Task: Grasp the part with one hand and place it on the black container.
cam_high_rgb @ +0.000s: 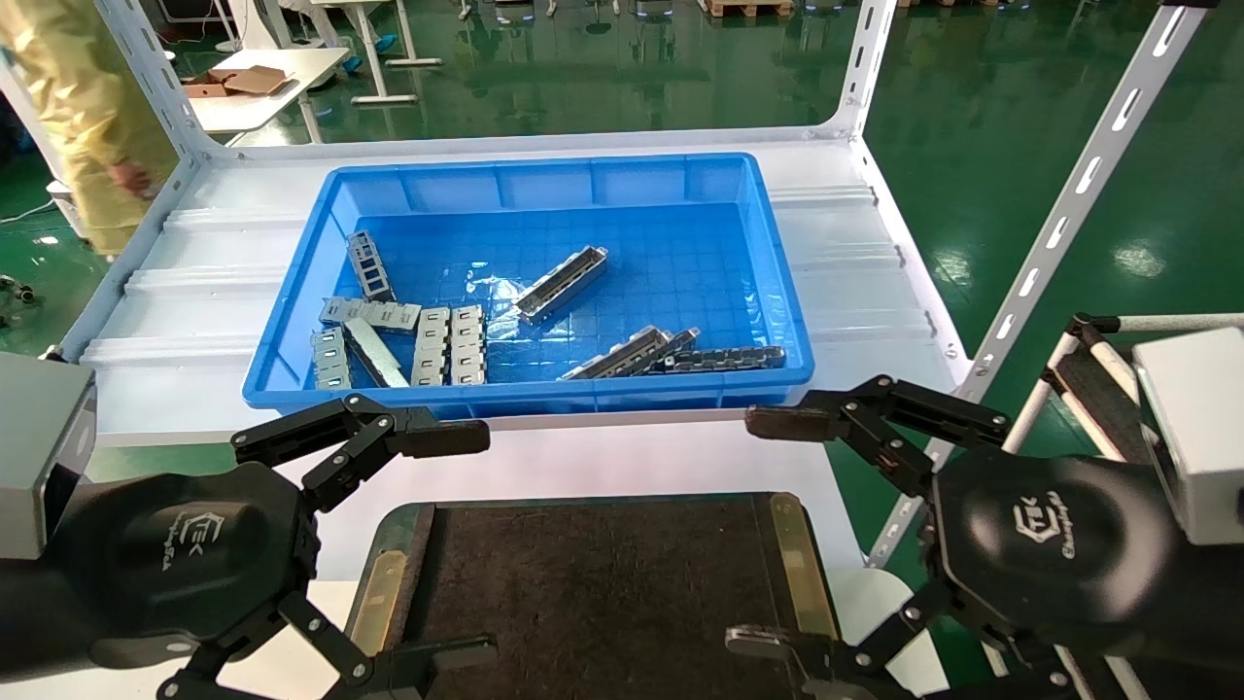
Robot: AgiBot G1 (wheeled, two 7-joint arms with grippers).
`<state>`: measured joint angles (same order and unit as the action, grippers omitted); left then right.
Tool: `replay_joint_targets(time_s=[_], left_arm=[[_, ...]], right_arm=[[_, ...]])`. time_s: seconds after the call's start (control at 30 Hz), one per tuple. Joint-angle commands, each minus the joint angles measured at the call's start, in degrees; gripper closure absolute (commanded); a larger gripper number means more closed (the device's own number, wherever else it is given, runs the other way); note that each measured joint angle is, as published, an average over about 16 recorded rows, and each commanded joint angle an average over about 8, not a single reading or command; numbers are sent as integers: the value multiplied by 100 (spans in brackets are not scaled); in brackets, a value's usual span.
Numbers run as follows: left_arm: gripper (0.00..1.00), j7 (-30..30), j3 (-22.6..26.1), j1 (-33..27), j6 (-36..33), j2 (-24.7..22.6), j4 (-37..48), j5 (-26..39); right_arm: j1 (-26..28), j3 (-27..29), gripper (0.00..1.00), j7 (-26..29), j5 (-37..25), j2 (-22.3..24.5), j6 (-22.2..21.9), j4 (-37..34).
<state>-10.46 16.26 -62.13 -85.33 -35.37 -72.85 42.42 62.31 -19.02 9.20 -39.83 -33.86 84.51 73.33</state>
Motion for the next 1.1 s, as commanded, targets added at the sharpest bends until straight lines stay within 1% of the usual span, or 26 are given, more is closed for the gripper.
replay_joint_targets(time_s=[0.03, 0.27, 0.5, 0.8, 1.1], left_arm=[[0, 5, -1, -3, 9, 1, 2, 6], [0, 95, 84, -214, 83, -156, 315, 240], [0, 280, 230, -565, 235, -461, 920, 627], [0, 639, 484, -1202, 611, -1040, 1941, 1288], [0, 1245, 702, -1850, 937, -1696, 3113, 1828]], right_arm=[[0, 0, 0, 0, 0, 0, 0, -1], [2, -2, 0, -1, 1, 0, 1, -3], [2, -3, 0, -2, 1, 0, 1, -3], [3, -4, 0, -3, 2, 0, 1, -3], [3, -6, 0, -3, 3, 1, 0, -3]])
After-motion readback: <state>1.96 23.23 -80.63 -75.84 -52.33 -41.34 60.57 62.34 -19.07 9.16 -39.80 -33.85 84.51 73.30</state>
